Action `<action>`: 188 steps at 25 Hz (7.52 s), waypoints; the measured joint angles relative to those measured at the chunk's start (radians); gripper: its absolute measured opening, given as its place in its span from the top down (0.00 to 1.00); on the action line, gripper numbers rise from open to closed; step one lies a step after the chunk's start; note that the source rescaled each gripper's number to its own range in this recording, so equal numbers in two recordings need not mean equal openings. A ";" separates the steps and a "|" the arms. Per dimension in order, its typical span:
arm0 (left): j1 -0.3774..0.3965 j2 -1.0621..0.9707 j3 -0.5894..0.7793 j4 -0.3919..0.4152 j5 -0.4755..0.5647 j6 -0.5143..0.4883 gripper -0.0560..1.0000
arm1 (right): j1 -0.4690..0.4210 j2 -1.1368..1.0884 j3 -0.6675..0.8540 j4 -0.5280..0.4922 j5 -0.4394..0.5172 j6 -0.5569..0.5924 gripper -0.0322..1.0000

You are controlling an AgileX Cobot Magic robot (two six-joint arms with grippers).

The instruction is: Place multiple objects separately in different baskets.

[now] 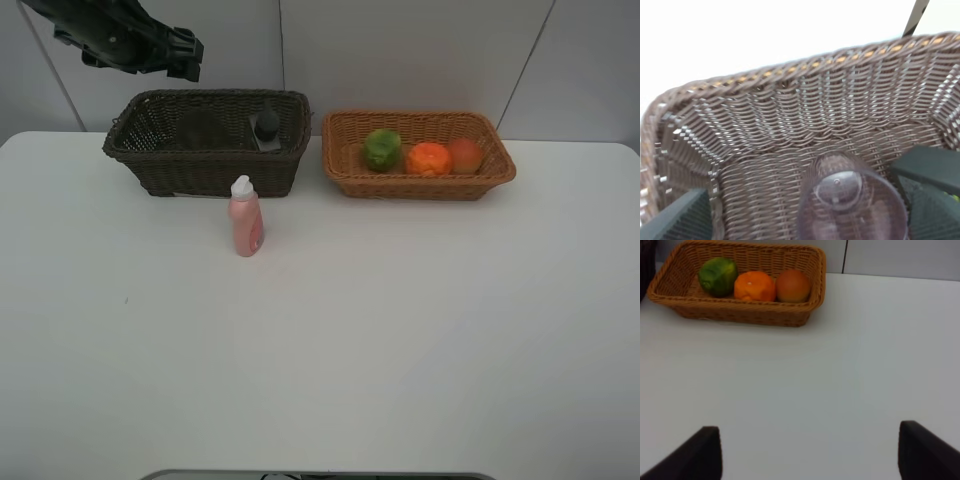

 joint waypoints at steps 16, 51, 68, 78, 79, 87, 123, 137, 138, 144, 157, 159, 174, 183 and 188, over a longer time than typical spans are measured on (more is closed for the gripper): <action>-0.168 -0.129 0.000 -0.243 0.531 0.172 0.00 | 0.000 0.000 0.000 0.000 0.000 0.000 0.20; -0.274 0.175 0.003 -0.190 0.337 0.064 0.00 | 0.000 0.000 0.000 0.000 0.000 0.000 0.20; -0.274 0.235 0.004 -0.188 0.336 0.064 0.58 | 0.000 0.000 0.000 0.000 0.000 0.000 0.20; -0.274 0.235 0.004 -0.189 0.338 0.018 0.60 | 0.000 0.000 0.000 0.000 0.000 0.000 0.20; -0.274 0.235 0.004 -0.189 0.338 0.018 0.60 | 0.000 0.000 0.000 0.000 0.000 0.000 0.20; -0.274 0.235 0.004 -0.189 0.338 0.017 0.60 | 0.000 0.000 0.000 0.000 0.000 0.000 0.20; 0.075 -0.093 0.005 -0.082 0.172 -0.088 0.60 | 0.000 0.000 0.000 0.000 0.000 0.000 0.20; 0.099 0.155 0.005 -0.116 -0.055 -0.088 0.60 | 0.000 0.000 0.000 0.000 0.000 0.000 0.20; 0.099 0.164 0.005 -0.116 -0.055 -0.088 0.60 | 0.000 0.000 0.000 0.000 0.000 0.000 0.20; 0.099 0.178 0.006 -0.119 -0.069 -0.088 0.60 | 0.000 0.000 0.000 0.000 0.000 0.000 0.20; 0.099 0.198 0.006 -0.121 -0.074 -0.088 0.60 | 0.000 0.000 0.000 0.000 0.000 0.000 0.20; 0.099 0.211 0.006 -0.121 -0.078 -0.088 0.60 | 0.000 0.000 0.000 0.000 0.000 0.000 0.20; 0.099 0.223 0.006 -0.129 -0.101 -0.063 0.36 | 0.000 0.000 0.000 0.000 0.000 0.000 0.20; 0.099 0.177 0.006 -0.135 -0.100 -0.023 0.16 | 0.000 0.000 0.000 0.000 0.000 0.000 0.20; 0.099 0.095 0.006 -0.135 -0.056 -0.023 0.16 | 0.000 0.000 0.000 0.000 0.000 0.000 0.20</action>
